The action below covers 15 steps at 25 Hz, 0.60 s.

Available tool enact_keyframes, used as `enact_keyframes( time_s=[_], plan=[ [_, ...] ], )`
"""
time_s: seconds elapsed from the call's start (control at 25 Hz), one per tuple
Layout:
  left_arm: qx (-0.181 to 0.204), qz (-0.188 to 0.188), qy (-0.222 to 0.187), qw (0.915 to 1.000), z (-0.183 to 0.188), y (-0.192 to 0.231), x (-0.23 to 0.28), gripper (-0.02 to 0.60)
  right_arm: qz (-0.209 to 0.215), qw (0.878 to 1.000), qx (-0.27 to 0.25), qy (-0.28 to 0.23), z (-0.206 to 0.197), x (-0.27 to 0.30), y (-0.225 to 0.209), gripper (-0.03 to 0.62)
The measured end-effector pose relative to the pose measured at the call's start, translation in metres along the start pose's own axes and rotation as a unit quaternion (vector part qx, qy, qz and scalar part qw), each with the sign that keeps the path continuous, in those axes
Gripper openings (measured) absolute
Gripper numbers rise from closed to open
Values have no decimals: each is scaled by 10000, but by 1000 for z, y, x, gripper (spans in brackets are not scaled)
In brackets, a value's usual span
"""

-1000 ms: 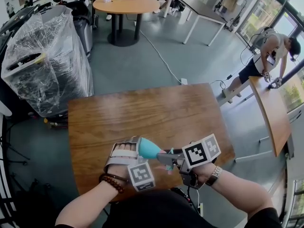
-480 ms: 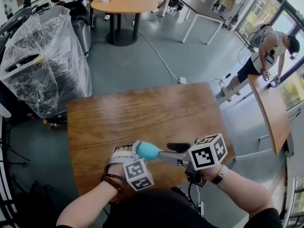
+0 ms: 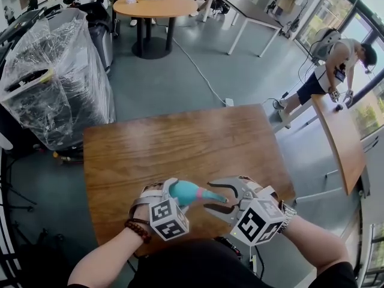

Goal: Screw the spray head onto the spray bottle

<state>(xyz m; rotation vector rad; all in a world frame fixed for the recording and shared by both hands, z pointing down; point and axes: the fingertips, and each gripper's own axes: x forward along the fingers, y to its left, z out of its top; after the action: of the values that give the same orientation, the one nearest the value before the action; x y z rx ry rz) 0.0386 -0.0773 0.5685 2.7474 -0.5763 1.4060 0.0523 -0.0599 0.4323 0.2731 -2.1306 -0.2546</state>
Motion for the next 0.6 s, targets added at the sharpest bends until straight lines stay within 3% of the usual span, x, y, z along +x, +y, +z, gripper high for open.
enact_keyframes(
  time_s=[0.24, 0.4, 0.6],
  plan=[
    [-4, -308, -145, 9994, 7, -14, -1, 408, 2, 9988, -470, 129, -1, 7, 9, 120],
    [160, -259, 8, 9995, 3, -14, -1, 408, -29, 9970, -735, 248, -1, 6, 12, 117],
    [585, -28, 391, 9975, -2, -11, 1, 408, -69, 9819, -1761, 689, -8, 7, 20, 117]
  ],
)
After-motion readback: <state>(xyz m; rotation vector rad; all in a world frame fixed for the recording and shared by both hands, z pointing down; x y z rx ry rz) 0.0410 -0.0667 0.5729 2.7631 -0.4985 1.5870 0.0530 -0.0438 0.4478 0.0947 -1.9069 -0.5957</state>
